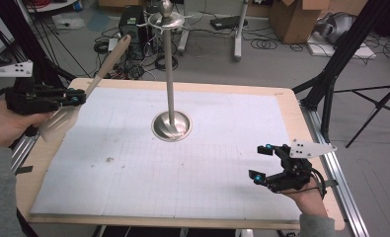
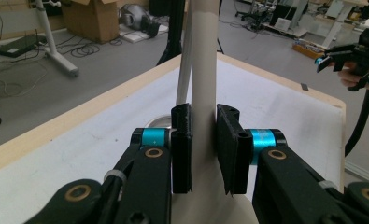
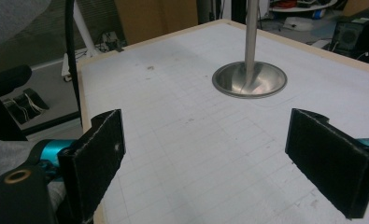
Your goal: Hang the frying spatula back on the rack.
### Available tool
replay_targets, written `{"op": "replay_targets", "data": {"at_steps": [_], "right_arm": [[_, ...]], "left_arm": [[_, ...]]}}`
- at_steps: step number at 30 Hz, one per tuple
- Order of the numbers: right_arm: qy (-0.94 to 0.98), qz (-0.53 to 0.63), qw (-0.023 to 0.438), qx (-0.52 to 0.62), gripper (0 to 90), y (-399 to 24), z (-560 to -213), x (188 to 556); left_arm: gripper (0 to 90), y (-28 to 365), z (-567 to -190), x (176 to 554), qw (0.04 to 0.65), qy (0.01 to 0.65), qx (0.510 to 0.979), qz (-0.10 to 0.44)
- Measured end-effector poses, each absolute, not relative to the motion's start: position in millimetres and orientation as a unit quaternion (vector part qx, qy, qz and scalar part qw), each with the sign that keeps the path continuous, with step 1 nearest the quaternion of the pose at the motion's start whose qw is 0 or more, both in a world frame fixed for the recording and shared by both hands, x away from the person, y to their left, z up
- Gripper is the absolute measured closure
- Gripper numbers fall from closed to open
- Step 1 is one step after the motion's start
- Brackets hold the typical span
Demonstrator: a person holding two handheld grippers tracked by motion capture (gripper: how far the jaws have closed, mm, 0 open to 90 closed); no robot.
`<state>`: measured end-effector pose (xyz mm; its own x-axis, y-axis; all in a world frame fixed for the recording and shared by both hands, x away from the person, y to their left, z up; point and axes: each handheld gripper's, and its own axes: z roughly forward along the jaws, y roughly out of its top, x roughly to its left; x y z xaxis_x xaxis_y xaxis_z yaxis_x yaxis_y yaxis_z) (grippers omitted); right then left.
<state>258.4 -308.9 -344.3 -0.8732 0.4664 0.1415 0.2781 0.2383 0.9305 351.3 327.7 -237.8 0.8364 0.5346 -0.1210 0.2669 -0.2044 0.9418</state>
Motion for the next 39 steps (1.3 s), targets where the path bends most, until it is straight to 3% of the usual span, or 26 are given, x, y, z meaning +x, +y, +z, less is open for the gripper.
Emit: {"op": "replay_targets", "data": {"at_steps": [39], "right_arm": [[0.768,0.59,0.08,0.235,11.2,-317,-341,255]], "left_arm": [[76.1,311,-219,364,0.588,0.258,0.758,0.112]]}}
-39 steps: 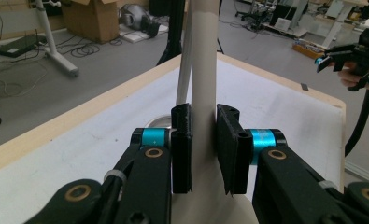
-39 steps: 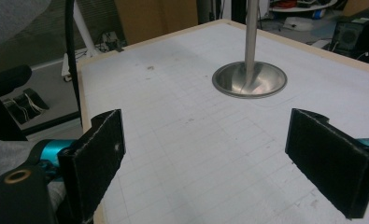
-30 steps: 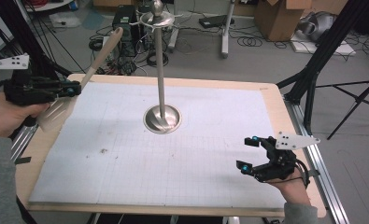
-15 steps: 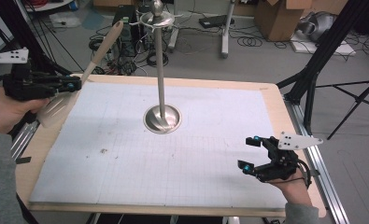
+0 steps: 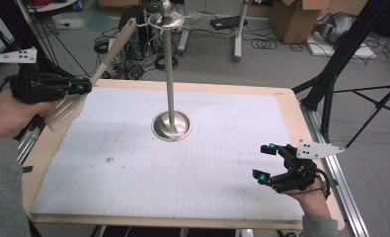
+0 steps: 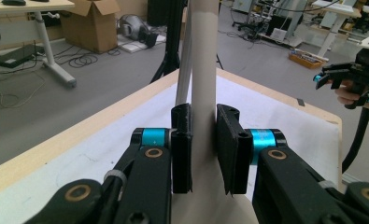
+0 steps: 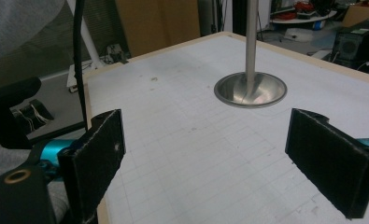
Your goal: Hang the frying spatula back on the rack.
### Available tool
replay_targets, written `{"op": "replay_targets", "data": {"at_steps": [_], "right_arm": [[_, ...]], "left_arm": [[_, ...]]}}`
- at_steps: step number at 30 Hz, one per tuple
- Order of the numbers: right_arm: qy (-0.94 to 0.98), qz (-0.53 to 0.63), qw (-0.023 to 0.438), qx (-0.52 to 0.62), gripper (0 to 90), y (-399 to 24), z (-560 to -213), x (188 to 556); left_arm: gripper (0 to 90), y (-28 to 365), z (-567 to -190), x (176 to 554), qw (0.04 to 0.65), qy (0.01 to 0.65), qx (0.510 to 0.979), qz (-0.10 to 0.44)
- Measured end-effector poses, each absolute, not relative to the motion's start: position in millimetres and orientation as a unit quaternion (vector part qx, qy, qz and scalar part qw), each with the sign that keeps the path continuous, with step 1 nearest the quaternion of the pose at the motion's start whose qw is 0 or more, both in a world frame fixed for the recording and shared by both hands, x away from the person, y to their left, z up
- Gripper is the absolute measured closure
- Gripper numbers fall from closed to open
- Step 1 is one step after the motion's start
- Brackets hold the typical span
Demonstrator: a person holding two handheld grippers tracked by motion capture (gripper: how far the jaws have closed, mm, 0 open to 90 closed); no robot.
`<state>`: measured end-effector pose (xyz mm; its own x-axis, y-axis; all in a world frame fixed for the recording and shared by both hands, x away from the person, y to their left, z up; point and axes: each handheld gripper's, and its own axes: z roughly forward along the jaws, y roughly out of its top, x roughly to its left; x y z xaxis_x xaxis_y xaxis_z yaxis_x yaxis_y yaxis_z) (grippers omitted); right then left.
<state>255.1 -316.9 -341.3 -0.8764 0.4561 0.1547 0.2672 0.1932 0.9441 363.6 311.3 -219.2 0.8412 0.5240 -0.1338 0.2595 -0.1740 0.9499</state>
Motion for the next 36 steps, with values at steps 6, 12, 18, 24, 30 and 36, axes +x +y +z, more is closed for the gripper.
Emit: {"op": "replay_targets", "data": {"at_steps": [6,12,18,24,30,36], "right_arm": [[0.77,0.587,0.08,0.235,11.2,-315,-342,255],[0.771,0.587,0.083,0.234,11.2,-316,-341,254],[0.771,0.587,0.084,0.234,11.2,-317,-341,254],[0.77,0.587,0.083,0.236,11.2,-317,-341,254],[0.771,0.586,0.083,0.235,11.2,-316,-341,254],[0.771,0.586,0.082,0.235,11.2,-316,-342,254]], "left_arm": [[76.1,308,-220,367,0.592,0.261,0.754,0.109],[76.1,307,-222,369,0.595,0.261,0.753,0.106],[76.1,301,-227,373,0.594,0.258,0.755,0.1],[76.2,295,-231,375,0.601,0.255,0.752,0.093],[76.3,289,-234,377,0.599,0.25,0.756,0.087],[76.3,284,-237,378,0.596,0.246,0.76,0.082]]}}
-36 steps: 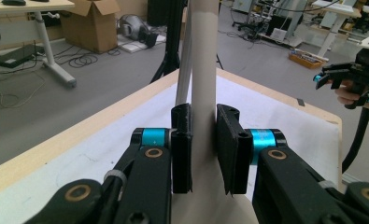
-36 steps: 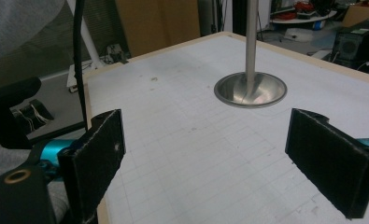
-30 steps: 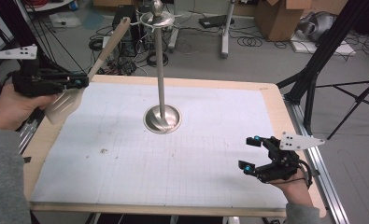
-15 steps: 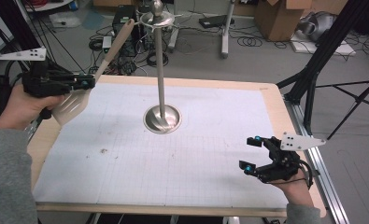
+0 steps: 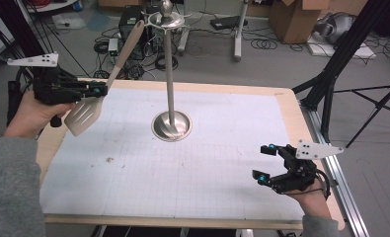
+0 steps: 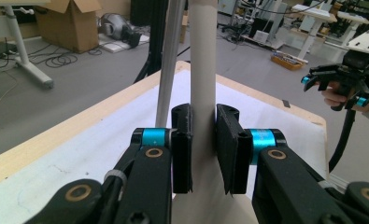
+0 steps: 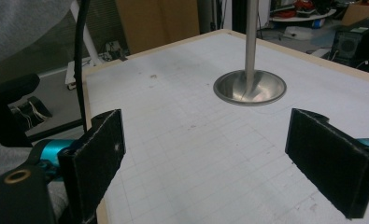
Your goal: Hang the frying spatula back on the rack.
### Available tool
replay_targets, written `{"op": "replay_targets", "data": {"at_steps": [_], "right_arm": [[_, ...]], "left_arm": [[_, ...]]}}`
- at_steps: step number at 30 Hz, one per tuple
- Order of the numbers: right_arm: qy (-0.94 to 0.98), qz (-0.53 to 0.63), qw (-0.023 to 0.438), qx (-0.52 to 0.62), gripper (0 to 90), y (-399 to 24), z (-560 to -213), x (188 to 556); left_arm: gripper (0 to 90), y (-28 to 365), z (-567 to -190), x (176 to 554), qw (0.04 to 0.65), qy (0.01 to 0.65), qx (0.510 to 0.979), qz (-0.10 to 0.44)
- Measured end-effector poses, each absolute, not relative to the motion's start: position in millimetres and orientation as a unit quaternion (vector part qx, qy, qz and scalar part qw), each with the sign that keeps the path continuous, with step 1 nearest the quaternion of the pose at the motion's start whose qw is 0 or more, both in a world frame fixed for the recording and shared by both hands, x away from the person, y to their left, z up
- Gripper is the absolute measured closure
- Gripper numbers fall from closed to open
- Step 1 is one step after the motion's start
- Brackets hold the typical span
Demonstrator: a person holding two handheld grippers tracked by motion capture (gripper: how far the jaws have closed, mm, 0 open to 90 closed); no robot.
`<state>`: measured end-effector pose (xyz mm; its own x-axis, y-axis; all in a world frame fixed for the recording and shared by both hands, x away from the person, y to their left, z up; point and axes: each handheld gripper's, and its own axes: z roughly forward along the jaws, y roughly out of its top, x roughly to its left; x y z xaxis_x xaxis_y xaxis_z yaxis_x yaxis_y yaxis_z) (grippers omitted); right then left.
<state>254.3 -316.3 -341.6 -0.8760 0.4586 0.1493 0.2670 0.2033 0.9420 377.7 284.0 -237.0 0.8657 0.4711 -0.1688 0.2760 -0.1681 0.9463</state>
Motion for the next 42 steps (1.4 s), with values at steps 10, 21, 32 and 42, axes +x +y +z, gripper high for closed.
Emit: {"op": "replay_targets", "data": {"at_steps": [10,21,32,42], "right_arm": [[0.772,0.585,0.084,0.234,11.2,-316,-342,255],[0.772,0.584,0.081,0.235,11.2,-315,-342,254],[0.774,0.583,0.081,0.234,11.2,-314,-343,255],[0.773,0.585,0.082,0.234,11.2,-316,-342,255]], "left_arm": [[76.4,274,-241,381,0.59,0.244,0.766,0.079],[76.4,265,-245,384,0.579,0.245,0.774,0.082],[76.5,251,-250,387,0.561,0.244,0.785,0.098],[76.8,237,-255,393,0.553,0.244,0.79,0.106]]}}
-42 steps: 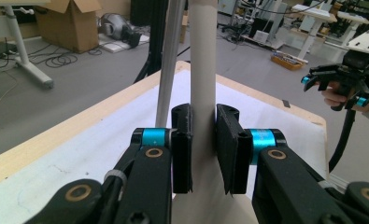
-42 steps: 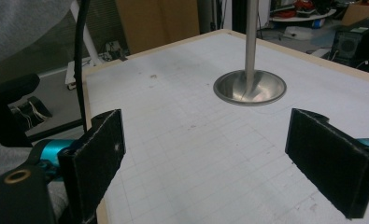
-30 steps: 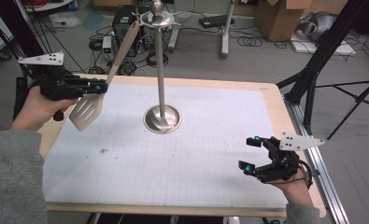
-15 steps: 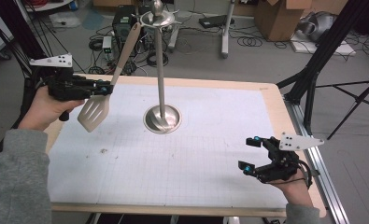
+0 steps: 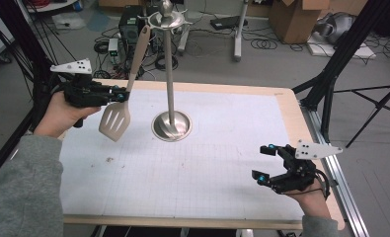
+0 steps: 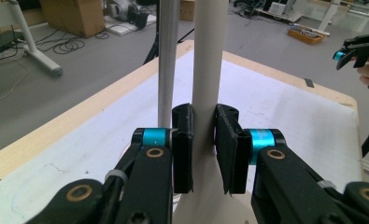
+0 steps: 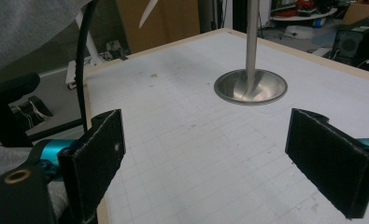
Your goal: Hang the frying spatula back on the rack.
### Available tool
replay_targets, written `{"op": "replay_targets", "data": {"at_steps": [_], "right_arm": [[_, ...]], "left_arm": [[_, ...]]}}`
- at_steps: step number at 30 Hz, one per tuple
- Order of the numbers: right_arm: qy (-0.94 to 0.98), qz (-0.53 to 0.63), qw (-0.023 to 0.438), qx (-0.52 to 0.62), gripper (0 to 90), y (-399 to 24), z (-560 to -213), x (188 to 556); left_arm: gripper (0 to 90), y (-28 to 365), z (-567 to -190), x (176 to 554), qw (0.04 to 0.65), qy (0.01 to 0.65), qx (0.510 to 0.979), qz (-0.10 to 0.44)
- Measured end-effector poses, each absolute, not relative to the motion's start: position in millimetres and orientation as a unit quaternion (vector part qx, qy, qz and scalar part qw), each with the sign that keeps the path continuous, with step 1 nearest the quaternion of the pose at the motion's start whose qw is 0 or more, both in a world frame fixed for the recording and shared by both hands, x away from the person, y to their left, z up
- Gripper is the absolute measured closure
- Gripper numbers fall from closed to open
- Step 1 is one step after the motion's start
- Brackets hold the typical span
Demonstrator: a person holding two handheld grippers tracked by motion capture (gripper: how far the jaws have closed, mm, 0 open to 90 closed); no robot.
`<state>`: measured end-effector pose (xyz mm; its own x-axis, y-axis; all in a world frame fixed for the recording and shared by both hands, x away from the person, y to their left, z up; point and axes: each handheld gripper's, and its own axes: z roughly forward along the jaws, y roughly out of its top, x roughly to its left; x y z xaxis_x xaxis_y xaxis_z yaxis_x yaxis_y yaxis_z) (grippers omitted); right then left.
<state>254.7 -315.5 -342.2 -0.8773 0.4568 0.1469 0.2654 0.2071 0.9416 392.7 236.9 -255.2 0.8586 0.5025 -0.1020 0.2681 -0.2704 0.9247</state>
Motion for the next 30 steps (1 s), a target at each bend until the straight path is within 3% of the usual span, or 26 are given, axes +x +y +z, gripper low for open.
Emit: {"op": "replay_targets", "data": {"at_steps": [30], "right_arm": [[0.773,0.585,0.08,0.234,11.2,-314,-343,255]], "left_arm": [[76.9,217,-269,399,0.559,0.237,0.785,0.127]]}}
